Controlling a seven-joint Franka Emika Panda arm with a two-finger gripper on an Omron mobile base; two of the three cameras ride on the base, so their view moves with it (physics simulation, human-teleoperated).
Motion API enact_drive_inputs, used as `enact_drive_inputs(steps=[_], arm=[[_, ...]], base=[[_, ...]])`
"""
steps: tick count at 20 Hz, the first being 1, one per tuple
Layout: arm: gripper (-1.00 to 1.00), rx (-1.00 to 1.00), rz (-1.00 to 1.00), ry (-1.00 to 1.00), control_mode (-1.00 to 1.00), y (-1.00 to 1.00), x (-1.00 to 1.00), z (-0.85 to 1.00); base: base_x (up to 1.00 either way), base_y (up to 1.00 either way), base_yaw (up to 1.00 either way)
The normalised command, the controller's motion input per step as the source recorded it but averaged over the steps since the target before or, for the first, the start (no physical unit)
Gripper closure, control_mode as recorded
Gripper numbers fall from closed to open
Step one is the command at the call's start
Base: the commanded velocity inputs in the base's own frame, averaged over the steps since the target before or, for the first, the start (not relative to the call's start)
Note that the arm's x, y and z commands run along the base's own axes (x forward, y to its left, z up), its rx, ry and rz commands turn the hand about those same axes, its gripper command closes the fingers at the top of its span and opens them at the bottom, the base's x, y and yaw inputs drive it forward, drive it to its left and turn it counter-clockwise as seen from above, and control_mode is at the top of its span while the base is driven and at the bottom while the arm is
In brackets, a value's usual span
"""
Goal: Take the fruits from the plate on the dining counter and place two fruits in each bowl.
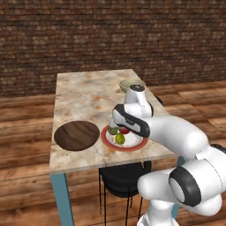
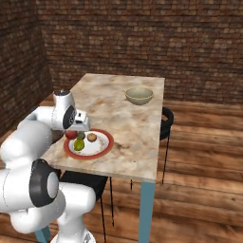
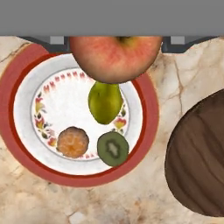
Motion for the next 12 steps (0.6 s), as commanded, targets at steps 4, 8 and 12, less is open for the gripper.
enact_drive_inputs(steps=[4,8,12], arm=[[1.00,0.00,0.04,0.03,-1.00,1.00,0.00,0.37],[1.00,0.03,0.09,0.10,-1.00,0.89,0.02,0.23],[1.00,0.00,0.04,0.01,-1.00,0.61,0.18,-0.01]], base=[[0.00,0.00,0.00],[0.00,0.00,0.00],[0.00,0.00,0.00]])
